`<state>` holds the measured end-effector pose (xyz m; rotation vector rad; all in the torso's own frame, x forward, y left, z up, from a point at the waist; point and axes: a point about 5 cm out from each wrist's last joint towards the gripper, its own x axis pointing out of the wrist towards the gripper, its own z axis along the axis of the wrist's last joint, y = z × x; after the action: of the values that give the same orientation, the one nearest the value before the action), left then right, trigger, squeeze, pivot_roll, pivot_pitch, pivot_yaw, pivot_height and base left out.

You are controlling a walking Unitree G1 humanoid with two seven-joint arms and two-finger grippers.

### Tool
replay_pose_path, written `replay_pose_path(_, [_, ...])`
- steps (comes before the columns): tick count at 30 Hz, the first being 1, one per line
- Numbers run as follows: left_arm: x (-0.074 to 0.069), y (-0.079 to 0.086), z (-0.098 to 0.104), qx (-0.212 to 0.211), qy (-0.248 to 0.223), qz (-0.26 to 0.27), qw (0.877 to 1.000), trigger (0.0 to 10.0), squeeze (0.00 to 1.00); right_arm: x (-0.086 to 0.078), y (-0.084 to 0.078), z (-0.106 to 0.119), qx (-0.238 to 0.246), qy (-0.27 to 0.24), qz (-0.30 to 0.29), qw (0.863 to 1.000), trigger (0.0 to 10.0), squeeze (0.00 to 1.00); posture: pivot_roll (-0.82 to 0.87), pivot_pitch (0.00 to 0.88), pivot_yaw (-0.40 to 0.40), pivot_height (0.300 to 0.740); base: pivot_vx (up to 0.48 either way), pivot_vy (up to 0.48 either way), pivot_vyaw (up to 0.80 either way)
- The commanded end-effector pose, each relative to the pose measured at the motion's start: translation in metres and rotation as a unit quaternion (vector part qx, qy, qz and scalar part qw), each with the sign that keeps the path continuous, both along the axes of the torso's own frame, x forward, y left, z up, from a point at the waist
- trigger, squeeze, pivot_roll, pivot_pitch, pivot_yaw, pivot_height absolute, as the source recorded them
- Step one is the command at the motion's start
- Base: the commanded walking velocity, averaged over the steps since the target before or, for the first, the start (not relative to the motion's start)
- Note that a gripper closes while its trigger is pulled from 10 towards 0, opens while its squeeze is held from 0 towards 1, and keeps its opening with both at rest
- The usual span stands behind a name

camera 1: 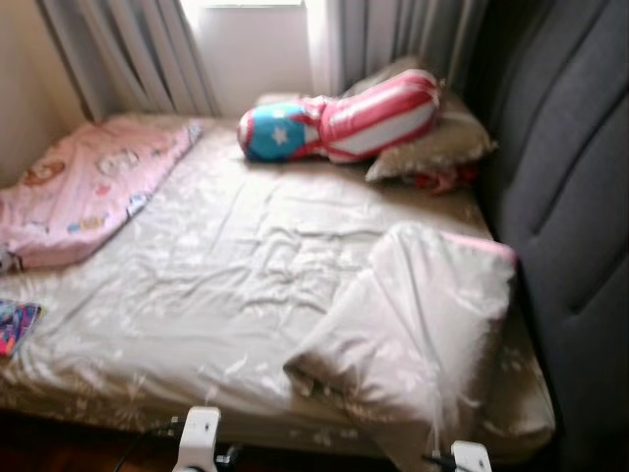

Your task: Clean up the room

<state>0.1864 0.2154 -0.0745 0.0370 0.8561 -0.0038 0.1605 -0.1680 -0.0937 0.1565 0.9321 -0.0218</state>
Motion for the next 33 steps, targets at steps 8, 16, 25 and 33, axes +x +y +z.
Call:
replay_pose_path(8, [0.006,0.003,0.003,0.007,-0.004,-0.001,1.0,10.0,0.0,0.017,0.007,0.009,0.008,-0.056,-0.019,0.998,10.0,0.0,0.01,0.0,-0.001,0.74,0.0,0.0,0.0])
replay_pose_path(16, [0.02,0.005,0.012,0.002,-0.042,0.015,0.999,10.0,0.0,0.036,0.008,0.024,0.031,-0.145,-0.063,0.987,10.0,0.0,0.0,0.0,0.013,0.74,0.0,0.0,0.0])
replay_pose_path(25, [0.022,-0.001,0.013,-0.029,-0.072,0.07,0.995,10.0,0.0,0.037,-0.001,0.026,0.029,-0.157,-0.079,0.984,10.0,0.0,-0.02,0.0,-0.022,0.74,0.0,0.0,0.0])
replay_pose_path(33, [0.037,-0.01,0.024,-0.048,-0.13,0.079,0.987,10.0,0.0,0.047,-0.01,0.032,0.024,-0.171,-0.088,0.981,10.0,0.0,-0.05,0.0,-0.049,0.74,0.0,0.0,0.0])
